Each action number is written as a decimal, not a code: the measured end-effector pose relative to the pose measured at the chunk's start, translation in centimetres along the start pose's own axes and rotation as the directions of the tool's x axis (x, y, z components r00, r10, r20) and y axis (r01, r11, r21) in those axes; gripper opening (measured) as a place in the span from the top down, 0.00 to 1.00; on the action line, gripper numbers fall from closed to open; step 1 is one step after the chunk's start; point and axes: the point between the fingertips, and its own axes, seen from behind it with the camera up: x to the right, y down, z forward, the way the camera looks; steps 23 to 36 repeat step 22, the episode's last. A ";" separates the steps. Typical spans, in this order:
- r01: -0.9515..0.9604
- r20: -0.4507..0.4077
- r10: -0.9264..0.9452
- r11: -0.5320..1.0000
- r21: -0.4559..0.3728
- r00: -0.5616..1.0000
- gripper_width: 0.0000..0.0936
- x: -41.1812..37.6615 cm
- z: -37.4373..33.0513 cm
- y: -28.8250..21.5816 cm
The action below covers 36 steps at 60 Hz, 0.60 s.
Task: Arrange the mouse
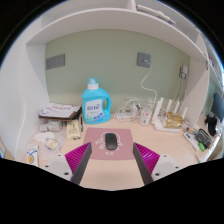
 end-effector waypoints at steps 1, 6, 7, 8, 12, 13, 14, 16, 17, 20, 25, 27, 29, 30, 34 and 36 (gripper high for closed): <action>0.001 0.002 -0.001 1.000 0.000 1.000 0.09 -0.1 -0.6 0.1; 0.004 0.006 -0.004 1.000 0.018 1.000 0.09 -0.4 -3.5 0.7; 0.002 0.007 -0.003 1.000 0.018 1.000 0.09 -0.4 -3.9 0.9; 0.000 0.009 0.000 1.000 0.016 1.000 0.09 -0.4 -4.4 1.2; -0.002 0.001 0.002 1.000 0.017 1.000 0.09 -0.2 -6.0 1.7; -0.002 -0.001 0.002 1.000 0.018 1.000 0.09 -0.2 -6.3 1.9; -0.003 -0.002 0.003 1.000 0.019 1.000 0.09 -0.2 -6.6 1.9; -0.003 -0.003 0.003 1.000 0.019 1.000 0.09 -0.1 -7.1 2.1; -0.003 -0.004 0.003 1.000 0.019 1.000 0.09 -0.2 -7.3 2.2; 0.001 -0.008 -0.001 1.000 0.014 1.000 0.09 -0.1 -7.8 2.6; 0.007 -0.009 -0.007 1.000 0.009 1.000 0.09 0.0 -7.9 3.0; 0.007 -0.009 -0.007 1.000 0.009 1.000 0.09 0.0 -7.9 3.0; 0.007 -0.009 -0.007 1.000 0.009 1.000 0.09 0.0 -7.9 3.0; 0.007 -0.009 -0.007 1.000 0.009 1.000 0.09 0.0 -7.9 3.0; 0.007 -0.009 -0.007 1.000 0.009 1.000 0.09 0.0 -7.9 3.0; 0.007 -0.009 -0.007 1.000 0.009 1.000 0.09 0.0 -7.9 3.0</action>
